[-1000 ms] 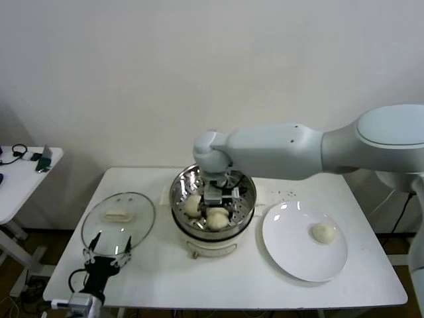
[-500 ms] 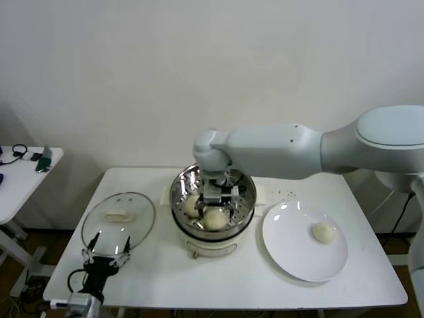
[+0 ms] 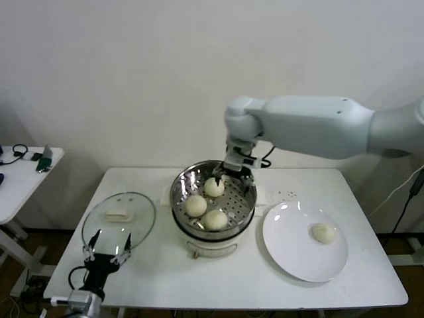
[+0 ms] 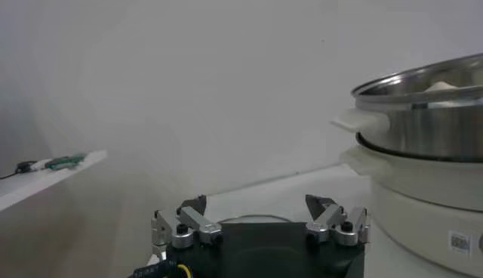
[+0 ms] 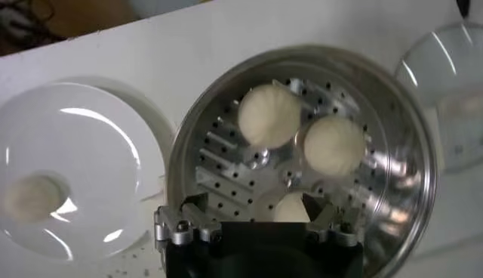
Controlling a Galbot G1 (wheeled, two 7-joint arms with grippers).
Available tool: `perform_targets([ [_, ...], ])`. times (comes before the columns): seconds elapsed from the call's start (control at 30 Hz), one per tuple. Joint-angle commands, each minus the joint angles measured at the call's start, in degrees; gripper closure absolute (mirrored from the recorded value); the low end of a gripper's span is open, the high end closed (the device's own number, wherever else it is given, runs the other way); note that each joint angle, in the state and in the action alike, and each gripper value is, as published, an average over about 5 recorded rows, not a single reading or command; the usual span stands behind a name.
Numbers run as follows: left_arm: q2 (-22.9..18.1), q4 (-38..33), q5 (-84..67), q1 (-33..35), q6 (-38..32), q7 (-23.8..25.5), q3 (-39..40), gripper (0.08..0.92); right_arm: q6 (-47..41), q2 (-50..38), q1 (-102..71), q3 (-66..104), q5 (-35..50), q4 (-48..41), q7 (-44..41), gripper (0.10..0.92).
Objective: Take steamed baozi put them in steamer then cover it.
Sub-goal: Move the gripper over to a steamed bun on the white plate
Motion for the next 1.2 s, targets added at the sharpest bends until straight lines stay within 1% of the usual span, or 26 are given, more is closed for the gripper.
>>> perform_targets([
  [0.03, 0.1, -0.3, -0.4, -0.4, 0.1, 0.0, -0.1, 0.177, -18.2, -22.1, 1.3, -2.6, 16.4, 1.8, 6.5, 0.203],
  [0.1, 0.0, -0.6, -0.3, -0.4, 0.3, 0.0, 0.0, 0.177, -19.5, -25.8, 0.0, -2.5, 14.1, 2.1, 7.1, 0.203],
  [0.27, -0.5, -1.3, 0.1, -0.3, 0.6, 0.1, 0.4, 0.177, -22.5, -32.9, -6.0, 0.2, 3.4, 3.8, 8.3, 0.203],
  [0.37, -0.7, -1.7, 0.3, -0.2, 0.9, 0.0, 0.5, 0.177, -24.1, -35.6, -10.3, 1.7, -0.3, 4.4, 8.8, 0.203],
  [0.47, -0.9, -2.1, 0.5, 0.1, 1.1, 0.0, 0.4, 0.177, -23.8, -37.0, -14.9, 3.2, -3.4, 2.7, 8.4, 0.203],
  [0.7, -1.3, -3.1, 1.1, 0.9, 1.5, -0.1, 0.1, 0.177, -21.9, -36.7, -26.5, 9.8, -8.5, -4.3, 7.6, 0.203],
  [0.9, -1.3, -3.0, 1.2, 1.0, 1.8, -0.1, -0.6, 0.177, -21.2, -35.3, -36.6, 18.0, -9.9, -7.2, 7.6, 0.203],
  [1.2, -1.8, -2.4, 1.9, 0.6, 2.1, -0.2, -0.3, 0.177, -20.9, -31.7, -41.8, 23.0, -10.9, -10.6, 8.8, 0.203],
])
